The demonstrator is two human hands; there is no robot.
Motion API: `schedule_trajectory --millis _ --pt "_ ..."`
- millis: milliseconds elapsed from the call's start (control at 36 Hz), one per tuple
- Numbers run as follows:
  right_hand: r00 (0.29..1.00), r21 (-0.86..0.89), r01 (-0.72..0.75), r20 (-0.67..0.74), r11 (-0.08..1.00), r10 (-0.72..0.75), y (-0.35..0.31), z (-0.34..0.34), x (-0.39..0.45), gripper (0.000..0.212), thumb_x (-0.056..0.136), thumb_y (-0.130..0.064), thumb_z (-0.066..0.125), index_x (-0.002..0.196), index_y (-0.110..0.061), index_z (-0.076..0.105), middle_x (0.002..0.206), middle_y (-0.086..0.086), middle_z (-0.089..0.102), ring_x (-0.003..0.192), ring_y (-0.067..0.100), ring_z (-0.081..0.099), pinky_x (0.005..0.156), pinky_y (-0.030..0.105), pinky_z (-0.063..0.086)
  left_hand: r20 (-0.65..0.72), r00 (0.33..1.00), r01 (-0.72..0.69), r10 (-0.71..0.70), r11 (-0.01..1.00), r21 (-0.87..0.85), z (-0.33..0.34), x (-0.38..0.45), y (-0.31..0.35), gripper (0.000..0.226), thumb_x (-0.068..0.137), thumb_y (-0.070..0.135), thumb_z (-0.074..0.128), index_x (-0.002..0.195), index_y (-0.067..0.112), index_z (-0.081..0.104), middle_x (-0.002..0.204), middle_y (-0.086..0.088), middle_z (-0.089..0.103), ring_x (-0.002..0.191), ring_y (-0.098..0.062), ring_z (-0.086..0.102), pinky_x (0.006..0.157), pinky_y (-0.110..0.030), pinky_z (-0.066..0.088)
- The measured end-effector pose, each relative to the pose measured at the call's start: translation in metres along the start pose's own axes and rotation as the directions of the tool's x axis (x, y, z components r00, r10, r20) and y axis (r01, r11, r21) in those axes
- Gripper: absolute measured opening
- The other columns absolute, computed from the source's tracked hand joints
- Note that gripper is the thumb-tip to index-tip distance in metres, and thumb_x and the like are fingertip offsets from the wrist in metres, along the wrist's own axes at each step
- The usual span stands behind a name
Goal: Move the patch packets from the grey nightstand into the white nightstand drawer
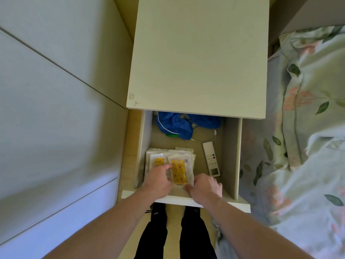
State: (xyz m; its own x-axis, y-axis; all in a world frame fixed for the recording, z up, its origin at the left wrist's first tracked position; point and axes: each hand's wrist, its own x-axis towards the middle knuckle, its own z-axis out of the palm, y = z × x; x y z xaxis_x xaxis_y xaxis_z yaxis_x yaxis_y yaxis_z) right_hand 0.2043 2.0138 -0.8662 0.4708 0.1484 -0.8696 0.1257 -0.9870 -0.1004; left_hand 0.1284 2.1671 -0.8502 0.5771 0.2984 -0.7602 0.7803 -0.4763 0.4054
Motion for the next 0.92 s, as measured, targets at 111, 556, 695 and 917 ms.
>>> schedule_trajectory --millis 111,556,695,917 --pt "1.000 -0.027 0.004 0.007 1.000 -0.004 -0.001 -0.003 -0.001 0.033 0.094 -0.056 0.060 0.104 -0.025 0.067 0.102 -0.004 0.069 0.102 0.019 0.060 0.101 0.042 0.043 -0.006 1.000 -0.006 0.005 1.000 -0.004 0.000 -0.003 0.001 0.061 0.092 0.012 0.069 0.147 0.026 0.048 0.144 0.005 0.055 0.130 -0.015 0.053 0.107 -0.031 0.048" --pt "0.999 0.153 0.051 -0.005 0.987 -0.051 0.007 -0.014 -0.016 0.017 0.094 -0.038 0.062 0.091 -0.028 0.075 0.085 -0.008 0.070 0.081 0.015 0.065 0.077 0.031 0.057 -0.084 0.996 0.022 -0.028 0.998 -0.060 0.007 -0.006 0.006 0.062 0.082 0.007 0.074 0.135 0.031 0.053 0.131 0.010 0.059 0.101 -0.012 0.066 0.087 -0.035 0.061" --pt "0.999 0.170 0.049 -0.012 0.984 -0.047 0.005 -0.011 -0.018 0.016 0.092 -0.036 0.059 0.094 -0.029 0.074 0.090 -0.007 0.071 0.085 0.018 0.066 0.080 0.034 0.059 -0.063 0.996 0.058 -0.065 0.994 -0.097 0.008 -0.007 0.005 0.058 0.084 0.003 0.071 0.132 0.032 0.056 0.122 0.010 0.064 0.089 -0.005 0.065 0.087 -0.032 0.060" --pt "0.998 0.220 0.061 -0.033 0.973 -0.055 0.009 -0.010 -0.024 0.012 0.093 -0.027 0.059 0.097 -0.031 0.070 0.092 -0.010 0.068 0.085 0.012 0.062 0.073 0.028 0.054 -0.072 0.993 0.086 -0.096 0.987 -0.137 0.000 -0.014 -0.001 0.053 0.088 -0.001 0.067 0.131 0.028 0.058 0.124 0.007 0.063 0.094 -0.005 0.062 0.080 -0.017 0.054"
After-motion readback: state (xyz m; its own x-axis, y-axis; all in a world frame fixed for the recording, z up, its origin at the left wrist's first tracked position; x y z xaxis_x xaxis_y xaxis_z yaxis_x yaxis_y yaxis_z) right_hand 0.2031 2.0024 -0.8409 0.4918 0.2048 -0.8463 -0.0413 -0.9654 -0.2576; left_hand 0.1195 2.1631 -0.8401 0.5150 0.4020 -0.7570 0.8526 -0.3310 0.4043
